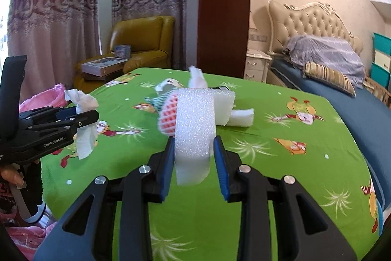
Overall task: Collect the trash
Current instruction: 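Grasp a white foam block with the right gripper while the left grasps a tissue, then carry foam block and tissue to the pink bin and release both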
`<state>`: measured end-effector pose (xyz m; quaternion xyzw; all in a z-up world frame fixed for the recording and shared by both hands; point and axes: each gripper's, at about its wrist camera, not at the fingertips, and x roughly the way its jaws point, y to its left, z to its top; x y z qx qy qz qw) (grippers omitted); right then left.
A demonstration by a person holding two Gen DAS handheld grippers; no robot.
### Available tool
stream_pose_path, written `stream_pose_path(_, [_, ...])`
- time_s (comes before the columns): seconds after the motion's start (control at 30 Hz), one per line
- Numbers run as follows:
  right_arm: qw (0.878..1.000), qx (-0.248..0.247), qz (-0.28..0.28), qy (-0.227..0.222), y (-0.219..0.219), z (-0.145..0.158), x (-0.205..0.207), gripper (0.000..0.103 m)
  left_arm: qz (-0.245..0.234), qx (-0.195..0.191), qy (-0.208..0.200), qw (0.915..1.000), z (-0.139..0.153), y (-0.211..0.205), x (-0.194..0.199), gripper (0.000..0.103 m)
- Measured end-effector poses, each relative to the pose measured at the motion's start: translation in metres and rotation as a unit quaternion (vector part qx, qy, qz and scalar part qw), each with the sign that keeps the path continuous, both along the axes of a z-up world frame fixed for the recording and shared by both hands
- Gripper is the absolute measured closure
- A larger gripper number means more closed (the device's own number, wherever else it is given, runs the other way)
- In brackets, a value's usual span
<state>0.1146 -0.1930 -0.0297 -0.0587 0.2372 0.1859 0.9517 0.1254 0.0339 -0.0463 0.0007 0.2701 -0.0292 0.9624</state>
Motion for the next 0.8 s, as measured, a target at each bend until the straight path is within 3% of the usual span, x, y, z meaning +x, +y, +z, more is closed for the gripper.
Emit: stream_pose_path(0.8, [0.994,-0.013,0.106,0.008,0.078,-0.005,-0.015,0.072,0.001,0.021,-0.034,0.9992,0.009,0.04,-0.063,0.072])
